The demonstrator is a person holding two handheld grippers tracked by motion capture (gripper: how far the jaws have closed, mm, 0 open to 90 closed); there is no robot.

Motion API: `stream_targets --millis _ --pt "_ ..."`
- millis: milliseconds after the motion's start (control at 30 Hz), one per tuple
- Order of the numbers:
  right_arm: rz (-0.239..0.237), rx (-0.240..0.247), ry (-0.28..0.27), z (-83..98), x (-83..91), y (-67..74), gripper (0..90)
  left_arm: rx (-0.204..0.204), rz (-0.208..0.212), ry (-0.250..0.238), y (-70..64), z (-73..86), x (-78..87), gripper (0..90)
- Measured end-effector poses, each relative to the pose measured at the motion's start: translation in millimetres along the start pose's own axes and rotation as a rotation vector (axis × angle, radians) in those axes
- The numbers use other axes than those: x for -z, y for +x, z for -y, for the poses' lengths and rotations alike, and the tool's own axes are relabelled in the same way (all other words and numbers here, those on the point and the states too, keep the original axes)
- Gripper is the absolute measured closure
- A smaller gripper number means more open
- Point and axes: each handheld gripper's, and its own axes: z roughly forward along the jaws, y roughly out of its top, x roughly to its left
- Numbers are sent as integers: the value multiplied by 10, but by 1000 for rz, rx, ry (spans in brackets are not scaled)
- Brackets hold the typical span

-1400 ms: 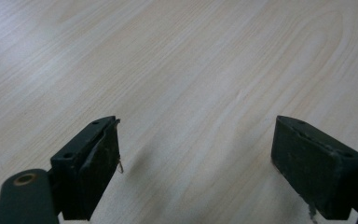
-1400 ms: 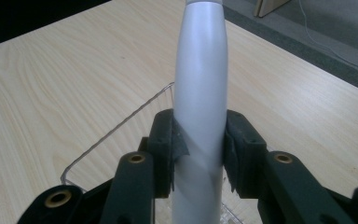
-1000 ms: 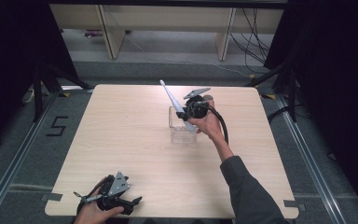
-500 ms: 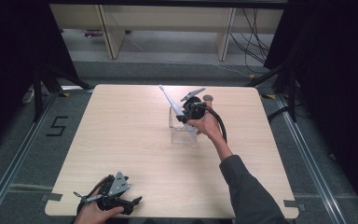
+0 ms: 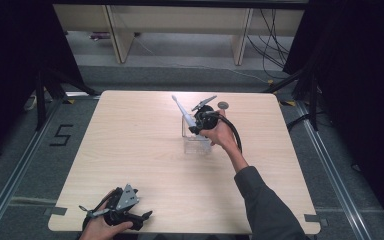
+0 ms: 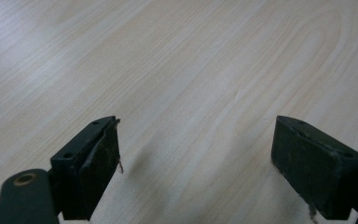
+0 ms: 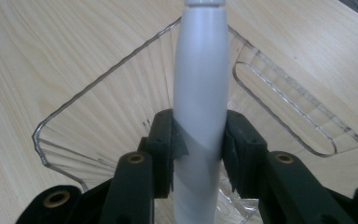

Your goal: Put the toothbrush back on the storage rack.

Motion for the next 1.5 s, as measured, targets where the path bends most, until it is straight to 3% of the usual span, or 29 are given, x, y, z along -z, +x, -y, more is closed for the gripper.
stream_targets --millis 100,133,233,267,300,433,467,533,567,1033,1133,1167,1367,1400,1433,1467,1500 --pt "-23 30 -9 1 -6 -14 661 -1 -1 0 0 0 0 150" --pt "-19 -8 -9 3 3 0 652 0 -1 0 -1 0 -1 150" --pt "-13 -14 -15 5 52 -13 645 2 -1 -1 -2 0 -3 150" --pt "-24 22 -59 9 39 -30 629 2 -1 -1 -2 0 -3 150" --pt "-25 31 -60 9 75 -40 620 2 -2 -1 -2 0 -3 150" --pt "-31 29 -95 23 151 -26 601 2 -1 -1 -3 1 -5 150" --pt "-29 52 -117 30 163 -36 595 1 -2 0 -3 0 -4 150" --pt "-34 47 -109 29 200 -33 585 0 -2 1 -3 0 -5 150" --pt "-35 60 -139 44 221 -25 569 0 -2 1 -3 0 -6 150" --pt "-45 29 -173 124 402 9 495 7 0 1 -4 6 -11 150" --pt "-62 45 -186 140 439 35 475 2 1 3 -2 4 -9 150" --pt "-69 27 -192 151 448 50 469 11 -1 -2 -12 6 -12 150" --pt "-84 29 -223 223 458 97 442 3 3 6 -5 9 -13 150" --pt "-106 25 -231 249 462 105 424 28 4 -3 -13 11 -18 150" --pt "-114 21 -234 248 464 110 413 0 6 8 5 5 -6 150" --pt "-121 55 -252 240 474 95 417 11 -1 -2 -3 6 -10 150" --pt "-121 23 -255 246 500 113 416 11 -1 -2 -3 6 -10 150"
